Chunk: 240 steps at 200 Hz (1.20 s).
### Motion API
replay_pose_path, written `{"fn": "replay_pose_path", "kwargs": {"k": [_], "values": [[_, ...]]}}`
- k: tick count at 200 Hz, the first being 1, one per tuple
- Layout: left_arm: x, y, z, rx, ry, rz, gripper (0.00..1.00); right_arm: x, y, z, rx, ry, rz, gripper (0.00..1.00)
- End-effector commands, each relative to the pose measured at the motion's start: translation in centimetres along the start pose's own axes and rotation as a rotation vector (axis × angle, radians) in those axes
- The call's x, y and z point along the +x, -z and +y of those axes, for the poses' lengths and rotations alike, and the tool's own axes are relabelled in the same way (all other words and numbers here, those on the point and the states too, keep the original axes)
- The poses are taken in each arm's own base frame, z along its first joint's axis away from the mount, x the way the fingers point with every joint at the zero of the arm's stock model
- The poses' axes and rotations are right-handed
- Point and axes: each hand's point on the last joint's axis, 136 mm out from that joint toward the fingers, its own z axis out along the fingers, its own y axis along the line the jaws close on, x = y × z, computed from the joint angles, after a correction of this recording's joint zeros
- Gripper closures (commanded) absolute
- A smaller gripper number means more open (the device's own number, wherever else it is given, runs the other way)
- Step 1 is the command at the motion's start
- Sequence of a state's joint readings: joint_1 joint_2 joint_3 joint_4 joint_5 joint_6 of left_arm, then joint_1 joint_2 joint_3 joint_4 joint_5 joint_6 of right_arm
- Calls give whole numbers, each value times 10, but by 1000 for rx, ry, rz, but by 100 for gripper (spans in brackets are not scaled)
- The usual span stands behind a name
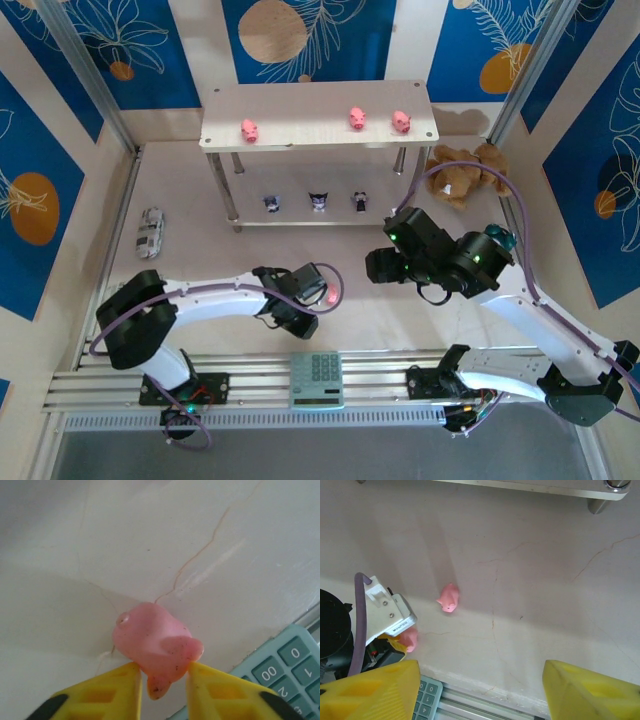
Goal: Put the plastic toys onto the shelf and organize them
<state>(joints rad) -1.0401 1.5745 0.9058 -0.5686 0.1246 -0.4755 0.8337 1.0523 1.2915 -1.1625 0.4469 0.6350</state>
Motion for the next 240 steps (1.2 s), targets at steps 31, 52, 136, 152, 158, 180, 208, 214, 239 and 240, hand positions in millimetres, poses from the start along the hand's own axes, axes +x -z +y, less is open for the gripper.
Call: {"fn": "replay_pose_path", "kwargs": {"k": [31, 52, 136, 152, 158, 180, 208, 214, 239, 240], "values": [[-6, -12, 2, 41, 25, 6, 84, 5, -1, -6, -2, -22, 0, 33], [-10, -6, 7, 33, 26, -9, 90, 6, -1, -9, 7, -26, 1, 33], [-57, 119, 17, 10, -12, -223, 100, 0, -2, -11, 18, -20, -28, 33], [-78, 166, 15, 2, -49, -307, 100, -3, -5, -11, 17, -17, -29, 33], [-87, 185, 16, -7, -65, -345, 100, -4, -6, -10, 16, -17, -30, 33], [-128, 255, 19, -44, -131, -514, 100, -11, -10, -8, 10, -7, -31, 33], [-181, 325, 29, -86, -190, -699, 100, -25, -9, -5, 3, 9, -50, 33], [-191, 335, 32, -97, -199, -728, 100, -28, -9, -4, 2, 12, -56, 33], [-226, 364, 41, -117, -223, -807, 100, -37, -10, -1, -15, 11, -74, 33], [-228, 363, 42, -117, -223, -806, 100, -38, -10, -1, -16, 11, -75, 33]]}}
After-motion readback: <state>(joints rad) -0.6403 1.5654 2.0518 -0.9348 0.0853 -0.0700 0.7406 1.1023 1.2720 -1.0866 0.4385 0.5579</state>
